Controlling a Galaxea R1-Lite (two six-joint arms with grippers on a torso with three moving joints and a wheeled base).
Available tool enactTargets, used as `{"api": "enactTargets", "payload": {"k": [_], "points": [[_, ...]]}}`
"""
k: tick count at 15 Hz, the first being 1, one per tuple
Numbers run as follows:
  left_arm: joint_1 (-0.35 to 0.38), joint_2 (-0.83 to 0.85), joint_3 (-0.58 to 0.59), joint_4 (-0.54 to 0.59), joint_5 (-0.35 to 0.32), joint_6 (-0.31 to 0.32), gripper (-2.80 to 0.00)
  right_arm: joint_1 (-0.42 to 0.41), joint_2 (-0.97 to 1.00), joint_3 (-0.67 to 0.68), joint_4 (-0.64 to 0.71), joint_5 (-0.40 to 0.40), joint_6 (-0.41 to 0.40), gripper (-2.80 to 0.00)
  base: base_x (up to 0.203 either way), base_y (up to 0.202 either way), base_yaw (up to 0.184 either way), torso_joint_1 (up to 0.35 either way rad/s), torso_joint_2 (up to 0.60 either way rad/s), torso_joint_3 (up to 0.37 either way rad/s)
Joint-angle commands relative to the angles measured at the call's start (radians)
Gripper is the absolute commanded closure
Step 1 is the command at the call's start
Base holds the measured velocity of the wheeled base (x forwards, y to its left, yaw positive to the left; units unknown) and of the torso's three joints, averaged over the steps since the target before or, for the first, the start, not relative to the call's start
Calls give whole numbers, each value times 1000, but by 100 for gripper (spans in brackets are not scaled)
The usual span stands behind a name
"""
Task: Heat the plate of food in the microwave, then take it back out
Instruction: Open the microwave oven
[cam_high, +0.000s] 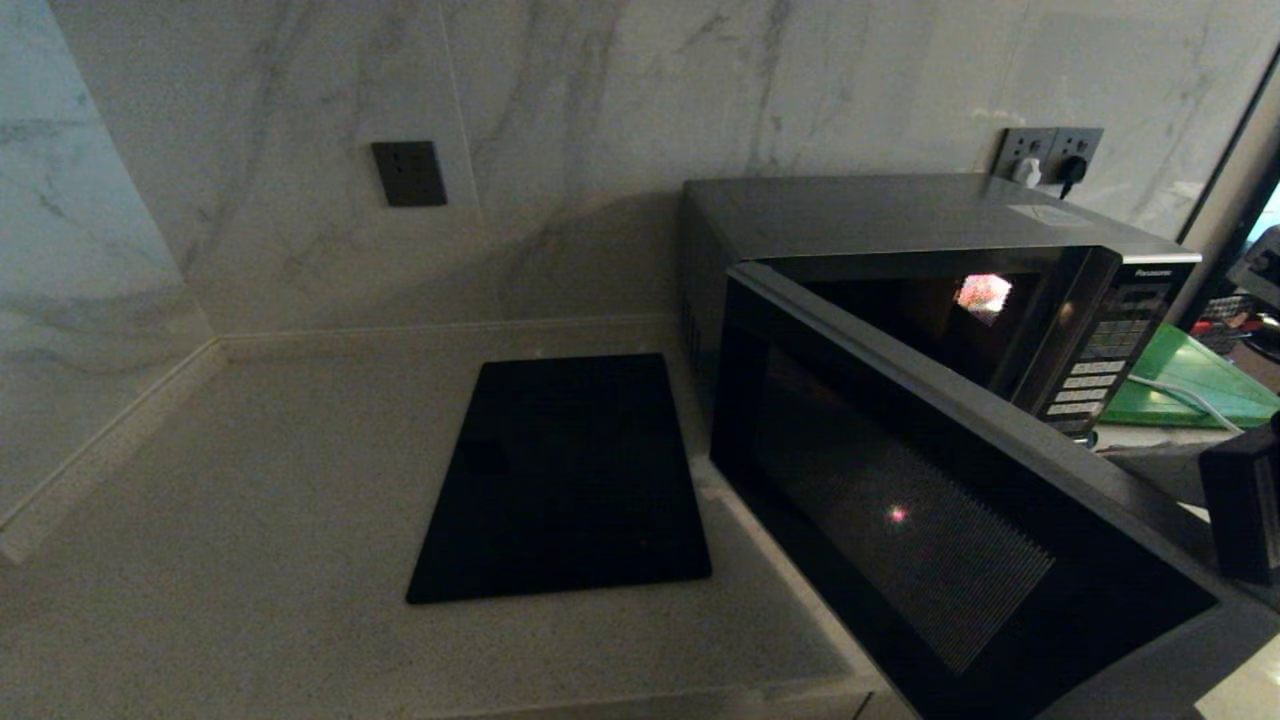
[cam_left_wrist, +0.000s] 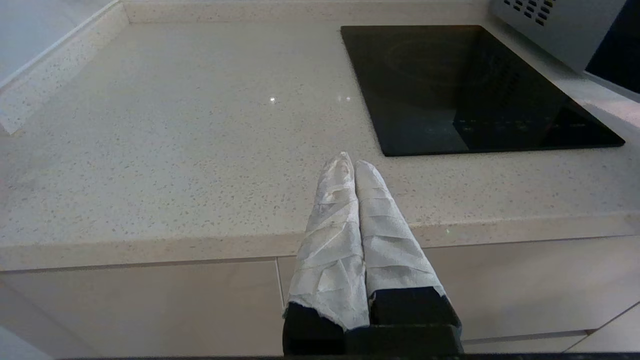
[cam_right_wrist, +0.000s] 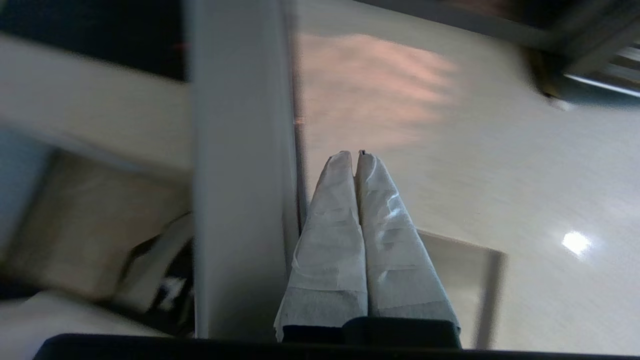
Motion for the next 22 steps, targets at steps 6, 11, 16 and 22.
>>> {"api": "enactTargets", "payload": {"k": [6, 11, 16, 22], "points": [[0, 0, 0, 0, 1, -1, 0, 96, -42, -10, 1, 138, 2, 0, 0, 0, 0, 0, 0, 0], [0, 0, 0, 0, 1, -1, 0, 156, -8, -21, -15, 304, -1, 0, 0, 0, 0, 0, 0, 0], [0, 0, 0, 0, -61, -1, 0, 182, 10, -77, -32, 428, -32, 0, 0, 0, 0, 0, 0, 0], [0, 0, 0, 0, 1, -1, 0, 172, -26, -95, -33, 475, -33, 0, 0, 0, 0, 0, 0, 0]]}}
